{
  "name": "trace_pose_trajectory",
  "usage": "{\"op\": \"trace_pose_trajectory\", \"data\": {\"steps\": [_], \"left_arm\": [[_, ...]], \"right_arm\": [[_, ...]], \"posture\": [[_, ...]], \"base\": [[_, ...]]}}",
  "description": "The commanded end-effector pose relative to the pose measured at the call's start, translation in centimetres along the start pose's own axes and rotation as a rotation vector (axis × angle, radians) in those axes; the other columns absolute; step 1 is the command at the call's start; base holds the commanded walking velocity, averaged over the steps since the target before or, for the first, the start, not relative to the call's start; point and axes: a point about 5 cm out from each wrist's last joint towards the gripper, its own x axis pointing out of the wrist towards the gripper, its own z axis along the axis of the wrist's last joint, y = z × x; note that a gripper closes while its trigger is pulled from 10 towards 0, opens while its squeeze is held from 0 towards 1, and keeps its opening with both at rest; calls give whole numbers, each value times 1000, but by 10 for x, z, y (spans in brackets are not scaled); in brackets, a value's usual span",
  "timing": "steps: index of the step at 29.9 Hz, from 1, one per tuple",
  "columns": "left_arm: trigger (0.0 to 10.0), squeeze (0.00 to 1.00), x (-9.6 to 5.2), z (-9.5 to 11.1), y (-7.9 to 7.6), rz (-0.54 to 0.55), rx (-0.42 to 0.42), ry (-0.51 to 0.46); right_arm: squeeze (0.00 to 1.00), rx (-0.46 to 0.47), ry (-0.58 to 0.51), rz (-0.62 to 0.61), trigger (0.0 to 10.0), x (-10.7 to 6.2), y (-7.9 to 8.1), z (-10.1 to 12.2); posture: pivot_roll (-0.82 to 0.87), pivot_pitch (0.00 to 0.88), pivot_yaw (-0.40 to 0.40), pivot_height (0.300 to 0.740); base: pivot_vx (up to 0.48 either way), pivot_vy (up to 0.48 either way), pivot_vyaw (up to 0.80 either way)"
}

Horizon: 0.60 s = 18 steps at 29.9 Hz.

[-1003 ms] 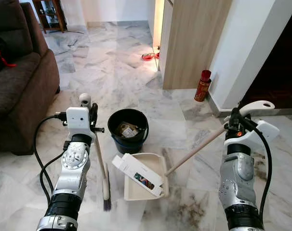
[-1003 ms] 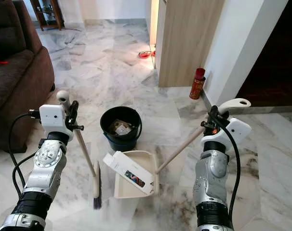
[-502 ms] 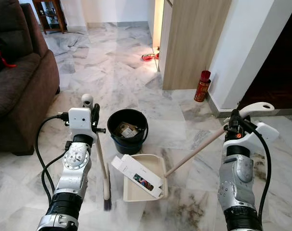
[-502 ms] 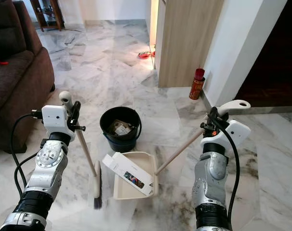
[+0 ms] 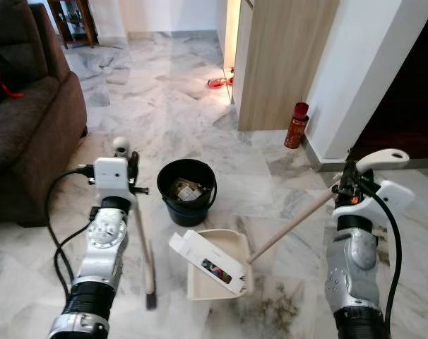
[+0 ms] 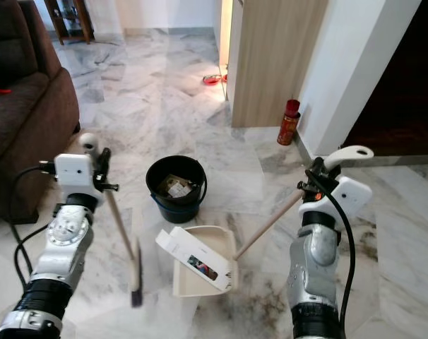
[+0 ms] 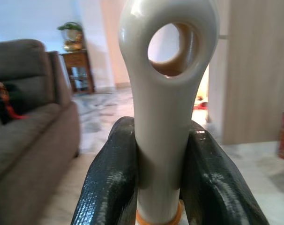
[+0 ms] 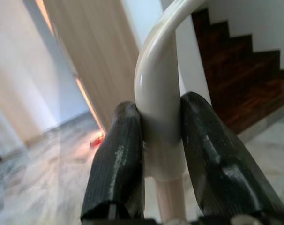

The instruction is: Sweep floor

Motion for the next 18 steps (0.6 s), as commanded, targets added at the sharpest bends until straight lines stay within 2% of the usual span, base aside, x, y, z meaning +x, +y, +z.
{"op": "trace_pose_trajectory", "data": {"steps": [1,2,5,7,9,17,18], "left_arm": [[10000,0,14,10,0,-38,59,-43],[10000,0,14,10,0,-38,59,-43],[10000,0,23,21,-10,-26,-12,-80],[10000,0,22,21,-15,-31,-19,-85],[10000,0,13,19,-24,-65,-18,-93],[10000,0,4,13,-19,-46,-8,-68],[10000,0,3,11,-13,-34,4,-66]], "right_arm": [[0,31,-36,-28,10000,16,-3,11],[0,31,-36,-28,10000,16,-3,11],[0,41,-55,36,10000,25,7,19],[0,55,-57,41,10000,26,8,19],[0,66,-42,25,10000,21,8,14],[0,62,-7,29,10000,16,10,5],[0,74,-10,44,10000,18,17,6]], "posture": [[89,0,21,740],[89,0,21,740],[108,0,3,740],[101,0,1,740],[110,0,-8,740],[134,0,-16,740],[139,0,-19,740]], "base": [[0,0,0],[0,0,0],[0,0,0],[0,0,0],[0,0,0],[0,0,0],[0,0,0]]}}
